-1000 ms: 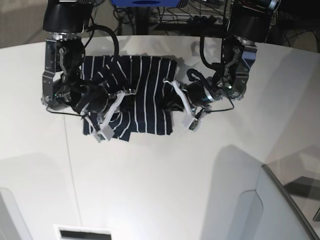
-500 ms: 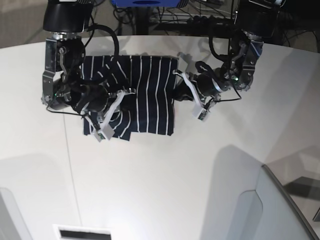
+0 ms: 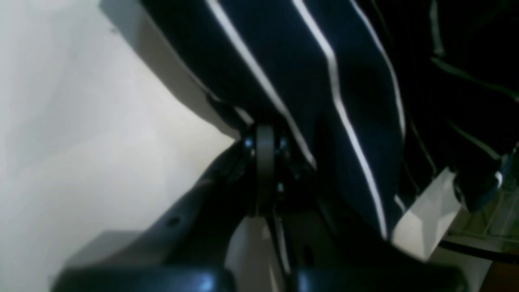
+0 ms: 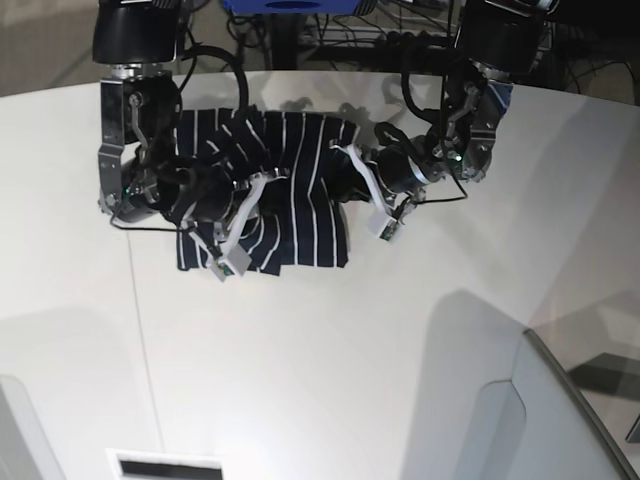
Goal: Layout the t-shirt on the table in an organized manner, then fold the t-shirt properly
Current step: 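Fold both ends inward toward each other with both grippers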
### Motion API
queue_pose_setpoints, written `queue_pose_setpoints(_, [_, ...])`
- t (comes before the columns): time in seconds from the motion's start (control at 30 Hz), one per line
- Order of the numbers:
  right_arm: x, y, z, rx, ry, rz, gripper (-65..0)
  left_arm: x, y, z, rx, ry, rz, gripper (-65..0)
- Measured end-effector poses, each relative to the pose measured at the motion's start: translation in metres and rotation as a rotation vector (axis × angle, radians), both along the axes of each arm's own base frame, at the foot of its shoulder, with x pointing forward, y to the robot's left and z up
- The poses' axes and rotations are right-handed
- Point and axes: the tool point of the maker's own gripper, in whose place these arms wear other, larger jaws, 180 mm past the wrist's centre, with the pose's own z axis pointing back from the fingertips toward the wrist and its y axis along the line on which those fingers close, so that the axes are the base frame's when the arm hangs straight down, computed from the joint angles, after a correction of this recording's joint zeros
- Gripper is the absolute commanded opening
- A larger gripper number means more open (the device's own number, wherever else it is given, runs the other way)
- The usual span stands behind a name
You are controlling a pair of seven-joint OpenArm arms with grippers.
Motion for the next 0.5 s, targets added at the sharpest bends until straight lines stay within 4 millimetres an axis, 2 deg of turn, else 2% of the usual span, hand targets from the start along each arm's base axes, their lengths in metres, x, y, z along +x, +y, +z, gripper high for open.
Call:
queue_pose_setpoints(0.2, [0.000, 0.003, -0.009, 0.015, 0.031, -0.010, -64.8, 0.001, 0.001, 0.000, 0.001, -0.001, 0.003, -65.0])
queue_pose_setpoints(0.3, [0.007, 0.003, -0.011, 0.029, 0.039, -0.063, -64.8, 0.001, 0.001, 0.000, 0.000, 0.000, 0.004, -65.0])
queue_pose_setpoints(0.43, [0.012, 0.017, -0.007, 0.158, 0.086, -0.132, -64.8, 0.001, 0.002, 0.002, 0.004, -0.007, 0.003, -65.0])
queue_pose_setpoints(0.5, [0.017, 0.018, -0.008, 0.174, 0.098, -0.150, -64.8, 0.003, 0.004, 0.010, 0.014, -0.035, -0.012, -65.0])
